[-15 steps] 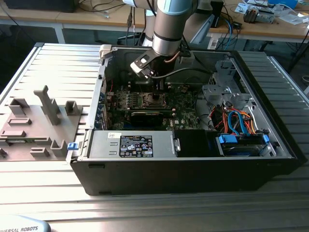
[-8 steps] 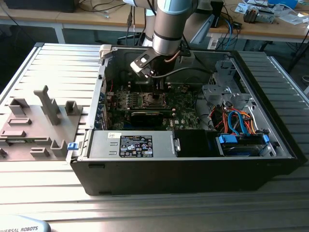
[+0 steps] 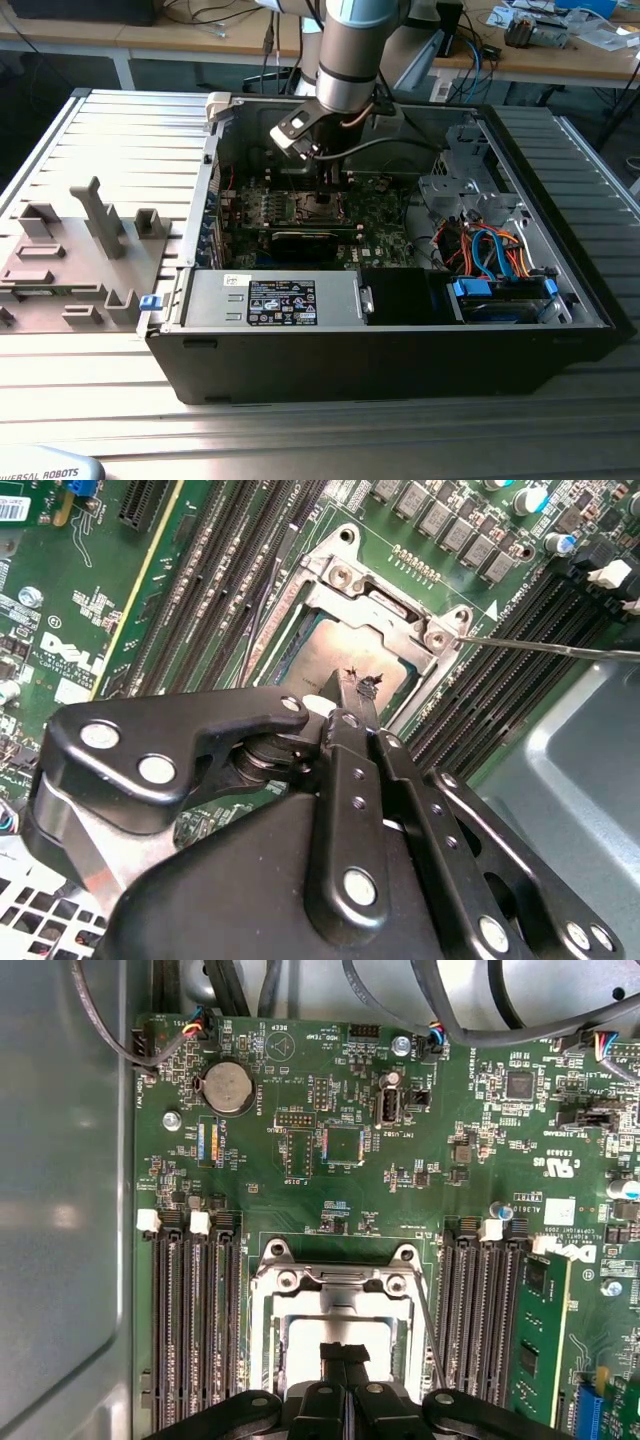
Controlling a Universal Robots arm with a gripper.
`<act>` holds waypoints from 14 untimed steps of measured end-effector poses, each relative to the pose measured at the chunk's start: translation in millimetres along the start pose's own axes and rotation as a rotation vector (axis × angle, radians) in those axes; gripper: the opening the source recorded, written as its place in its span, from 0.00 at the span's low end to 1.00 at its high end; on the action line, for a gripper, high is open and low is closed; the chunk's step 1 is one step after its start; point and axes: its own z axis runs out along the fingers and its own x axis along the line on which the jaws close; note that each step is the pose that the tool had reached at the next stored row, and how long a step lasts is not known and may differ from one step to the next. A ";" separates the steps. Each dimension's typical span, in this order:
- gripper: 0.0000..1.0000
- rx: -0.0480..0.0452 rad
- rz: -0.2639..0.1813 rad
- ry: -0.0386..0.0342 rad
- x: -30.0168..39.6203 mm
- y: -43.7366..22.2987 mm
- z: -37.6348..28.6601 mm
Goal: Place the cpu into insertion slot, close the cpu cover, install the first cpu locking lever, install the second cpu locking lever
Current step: 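Close the cpu cover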
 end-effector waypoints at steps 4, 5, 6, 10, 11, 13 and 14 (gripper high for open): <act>0.11 0.0001 0.000 -0.0013 -0.1 -0.1 -1.5; 0.11 0.0000 0.000 -0.0015 -0.1 -0.1 -1.8; 0.11 0.0001 0.000 -0.0017 -0.1 -0.2 -2.2; 0.11 0.0001 0.000 -0.0032 -0.1 -0.4 -5.2; 0.11 0.0001 0.000 -0.0035 -0.1 -0.4 -5.7; 0.11 0.0001 0.000 -0.0042 -0.2 -0.5 -6.6; 0.11 0.0001 0.000 -0.0044 -0.2 -0.5 -6.9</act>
